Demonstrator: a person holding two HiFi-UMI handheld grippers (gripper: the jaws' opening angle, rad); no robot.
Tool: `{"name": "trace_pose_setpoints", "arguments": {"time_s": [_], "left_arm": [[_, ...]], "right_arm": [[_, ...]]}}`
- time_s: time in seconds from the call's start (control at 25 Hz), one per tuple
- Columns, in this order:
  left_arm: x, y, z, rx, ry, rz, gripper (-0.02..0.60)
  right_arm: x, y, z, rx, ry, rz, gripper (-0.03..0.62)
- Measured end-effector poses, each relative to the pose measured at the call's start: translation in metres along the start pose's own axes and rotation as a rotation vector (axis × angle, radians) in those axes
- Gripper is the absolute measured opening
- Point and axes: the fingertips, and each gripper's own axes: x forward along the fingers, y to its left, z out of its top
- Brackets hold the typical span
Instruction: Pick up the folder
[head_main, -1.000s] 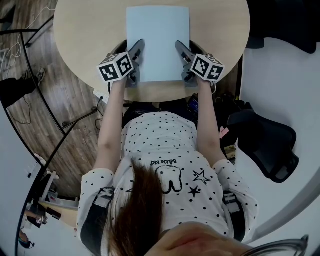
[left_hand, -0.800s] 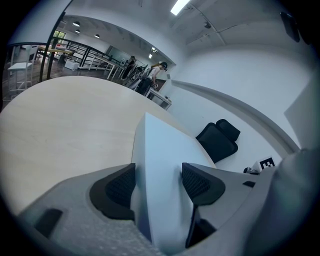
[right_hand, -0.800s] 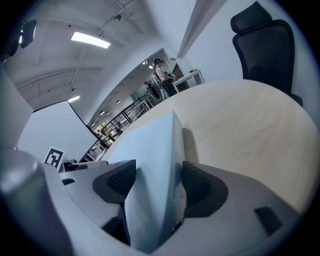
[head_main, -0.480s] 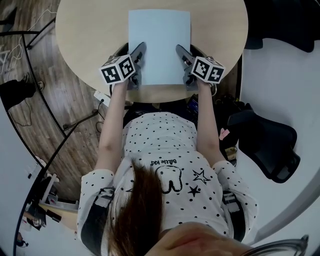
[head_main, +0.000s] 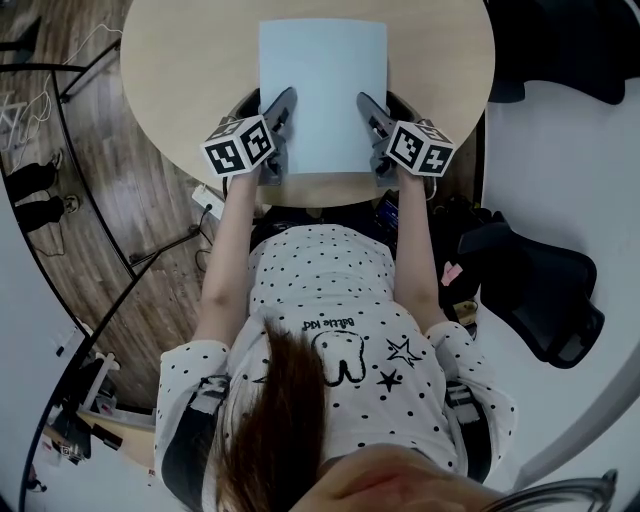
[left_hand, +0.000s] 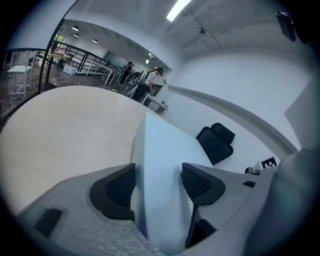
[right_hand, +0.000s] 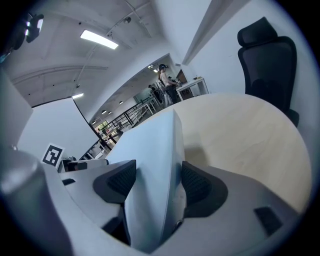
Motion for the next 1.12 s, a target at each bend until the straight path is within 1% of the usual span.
{"name": "trace_pose_setpoints", "arguments": {"time_s": [0.12,0.36,0.64,1.12], "left_arm": [[-0.005,-0.003,0.007,0.014,-0.020,-0.003,0.285],[-0.019,-0.015,0.018,0.018,-0.060,-0.011,0.285],[-0.032,-0.026,0.036,0.035,-0.111,-0.038,0.285],[-0.055,-0.061,0.063,0.100,-0.181,-0.096,0.285]], "right_arm": [[-0.003,0.006,0.005,-0.018,-0.012,0.007,0.276],[-0.016,0.018,0.020,-0.051,-0.050,0.016,0.276],[-0.029,0.035,0.038,-0.099,-0.107,0.017,0.276],[-0.066,0.055,0.065,-0.141,-0.216,0.006,0.276]]}}
